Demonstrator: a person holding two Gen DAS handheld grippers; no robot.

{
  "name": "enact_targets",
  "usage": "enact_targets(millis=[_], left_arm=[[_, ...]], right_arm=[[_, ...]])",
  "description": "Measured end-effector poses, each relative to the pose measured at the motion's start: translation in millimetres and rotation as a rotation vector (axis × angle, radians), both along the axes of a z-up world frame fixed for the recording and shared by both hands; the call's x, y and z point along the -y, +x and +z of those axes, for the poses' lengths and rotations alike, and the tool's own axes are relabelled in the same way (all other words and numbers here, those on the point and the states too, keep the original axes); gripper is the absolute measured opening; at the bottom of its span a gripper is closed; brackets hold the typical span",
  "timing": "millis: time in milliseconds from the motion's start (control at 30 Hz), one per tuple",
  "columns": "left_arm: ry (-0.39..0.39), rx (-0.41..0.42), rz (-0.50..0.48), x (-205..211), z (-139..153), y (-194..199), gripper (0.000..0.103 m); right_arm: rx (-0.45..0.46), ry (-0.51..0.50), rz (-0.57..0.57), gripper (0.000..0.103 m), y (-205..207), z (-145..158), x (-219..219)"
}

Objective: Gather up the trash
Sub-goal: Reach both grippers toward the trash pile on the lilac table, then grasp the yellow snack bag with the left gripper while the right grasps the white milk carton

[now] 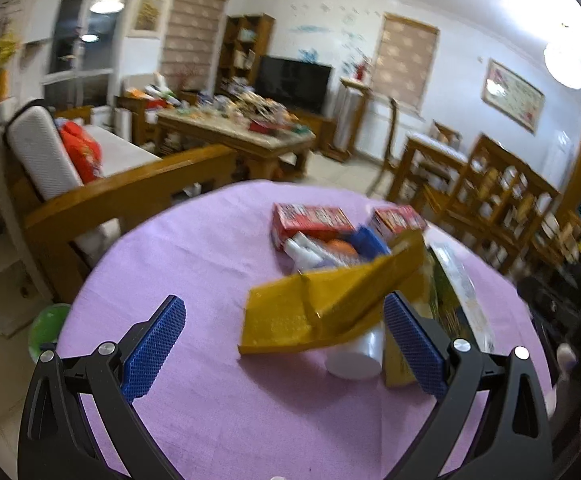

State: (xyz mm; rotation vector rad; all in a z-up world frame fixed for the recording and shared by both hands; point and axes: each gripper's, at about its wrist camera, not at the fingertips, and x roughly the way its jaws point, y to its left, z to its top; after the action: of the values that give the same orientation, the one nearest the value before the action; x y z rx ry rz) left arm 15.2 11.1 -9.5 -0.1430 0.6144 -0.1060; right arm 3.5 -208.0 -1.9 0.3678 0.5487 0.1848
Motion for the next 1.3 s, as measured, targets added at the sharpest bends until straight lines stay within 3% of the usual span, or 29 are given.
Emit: enact_targets(millis=[267,467,667,833,967,1000,1067,1167,1233,1300], left_arm=[[0.198,-0.039,-0.196,24.2,-5.1,10.9,0.098],[0.201,-0.074,-0.263,37.0,-12.9,34.3,0.098],[0.202,-0.01,-0.301,39.1,-7.0,33.8,0.098],[0.27,-0.062,-0.332,56.6,-14.1,39.3,0.095],[0.198,-0.099,-0.342,54.1,-16.7,44.9,0.071],[0.178,-0.101,-0.334,50.3,-16.0,46.1,0.068],[0.127,-0.109,-0.319,42.1,-15.1,47.7,0.049],[0.044,-0.123,-0.3,28.6,-14.3,48.6,0.032],[0.018,-0.13,-0.292,22.9,-14.0,46.9,0.024],[-0.017,-0.122,-0.287,15.5,-12.5,41.9,0.022]], right_arm=[[0.042,-0.051,0.094,0.098,-5.4,5.4,9.9],[-0.028,-0.092,0.217,0.094,8.9,0.7,-16.3],[-0.164,-0.134,0.265,0.076,29.2,-19.0,-32.2],[-0.2,-0.14,0.283,0.061,36.3,-25.7,-39.6],[-0.205,-0.157,0.29,0.046,38.6,-27.6,-45.7],[-0.203,-0.16,0.29,0.046,38.1,-27.7,-46.9],[-0.201,-0.158,0.297,0.045,37.8,-28.2,-47.9],[-0.196,-0.159,0.293,0.043,39.0,-27.9,-44.4],[-0.181,-0.16,0.283,0.041,37.3,-25.9,-42.8],[-0.165,-0.148,0.274,0.041,34.7,-24.6,-39.9]])
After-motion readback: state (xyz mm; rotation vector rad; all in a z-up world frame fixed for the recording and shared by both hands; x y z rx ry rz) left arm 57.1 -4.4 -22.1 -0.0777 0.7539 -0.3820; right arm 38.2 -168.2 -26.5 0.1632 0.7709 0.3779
